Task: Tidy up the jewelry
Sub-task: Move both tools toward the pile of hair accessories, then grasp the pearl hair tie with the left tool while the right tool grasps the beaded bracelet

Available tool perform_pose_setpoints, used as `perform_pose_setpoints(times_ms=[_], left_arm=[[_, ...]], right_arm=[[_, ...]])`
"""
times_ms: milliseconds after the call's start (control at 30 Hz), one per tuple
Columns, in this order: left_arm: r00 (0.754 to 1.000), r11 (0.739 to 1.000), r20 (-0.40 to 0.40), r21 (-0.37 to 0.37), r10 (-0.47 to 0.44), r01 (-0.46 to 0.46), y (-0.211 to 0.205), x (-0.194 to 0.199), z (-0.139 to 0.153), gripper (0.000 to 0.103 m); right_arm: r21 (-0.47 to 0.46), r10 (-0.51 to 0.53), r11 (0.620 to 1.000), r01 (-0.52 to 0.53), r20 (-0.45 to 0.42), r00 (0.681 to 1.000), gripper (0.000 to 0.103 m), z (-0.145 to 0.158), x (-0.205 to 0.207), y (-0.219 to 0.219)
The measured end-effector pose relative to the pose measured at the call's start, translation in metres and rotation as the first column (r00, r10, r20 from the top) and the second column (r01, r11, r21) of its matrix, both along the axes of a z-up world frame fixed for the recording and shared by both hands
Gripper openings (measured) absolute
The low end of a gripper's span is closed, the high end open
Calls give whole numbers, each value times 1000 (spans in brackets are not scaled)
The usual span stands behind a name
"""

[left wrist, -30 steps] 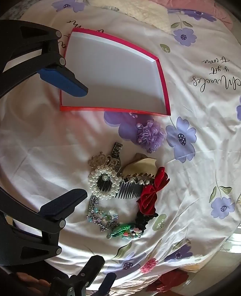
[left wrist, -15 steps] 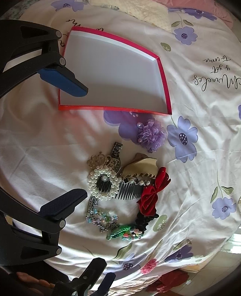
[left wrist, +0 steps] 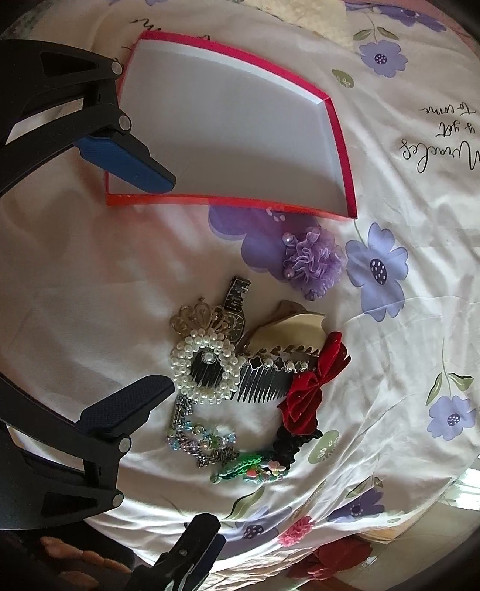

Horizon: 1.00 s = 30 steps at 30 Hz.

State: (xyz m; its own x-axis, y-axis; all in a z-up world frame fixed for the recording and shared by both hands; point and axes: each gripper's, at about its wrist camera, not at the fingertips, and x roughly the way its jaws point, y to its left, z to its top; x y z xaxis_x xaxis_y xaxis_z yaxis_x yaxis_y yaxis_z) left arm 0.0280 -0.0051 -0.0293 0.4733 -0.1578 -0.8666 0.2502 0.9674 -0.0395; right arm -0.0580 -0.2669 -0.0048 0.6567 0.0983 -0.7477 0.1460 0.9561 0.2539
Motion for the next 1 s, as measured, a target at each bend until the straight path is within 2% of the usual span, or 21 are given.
perform_pose_setpoints(times_ms=[100,167,433,533,667,767,833,867,900,933,967,1000], left_arm=[[1000,1000,-4,-10,-13,13,-3,6,-3,97],[1000,999,-11,-17,-29,29,-7,11,-6,94],[996,996,-35,-26,-86,85,-22,35,-22,86],[994,995,-51,-33,-94,92,-25,45,-28,85],[992,992,-65,-69,-110,106,-23,51,-30,84],[988,988,-79,-90,-131,124,-26,52,-33,79],[985,985,-91,-104,-150,140,-29,52,-35,69],[982,983,-98,-110,-159,148,-31,51,-37,65],[980,981,-105,-117,-167,155,-33,51,-38,56],[978,978,-114,-132,-177,161,-33,50,-40,49],[977,976,-115,-141,-181,164,-33,49,-39,47],[978,976,-106,-138,-181,166,-33,48,-38,38]], right_arm=[[17,-3,1000,3,-12,1000,98,-5,4,-5],[25,-3,1000,4,-17,1000,91,-8,7,-7],[74,1,997,3,-45,999,72,-27,28,-13],[91,3,996,2,-60,998,71,-33,36,-13],[102,-67,992,69,-28,997,71,-27,40,-31],[99,-99,990,102,-32,995,70,-28,51,-44],[109,-108,988,112,-45,993,69,-35,62,-50],[118,-114,986,119,-55,992,66,-39,66,-52],[129,-117,984,125,-65,991,62,-45,70,-55],[141,-119,981,130,-81,990,52,-50,72,-57],[164,-119,978,132,-87,989,38,-54,73,-59],[184,-115,974,129,-83,990,31,-55,70,-60]])
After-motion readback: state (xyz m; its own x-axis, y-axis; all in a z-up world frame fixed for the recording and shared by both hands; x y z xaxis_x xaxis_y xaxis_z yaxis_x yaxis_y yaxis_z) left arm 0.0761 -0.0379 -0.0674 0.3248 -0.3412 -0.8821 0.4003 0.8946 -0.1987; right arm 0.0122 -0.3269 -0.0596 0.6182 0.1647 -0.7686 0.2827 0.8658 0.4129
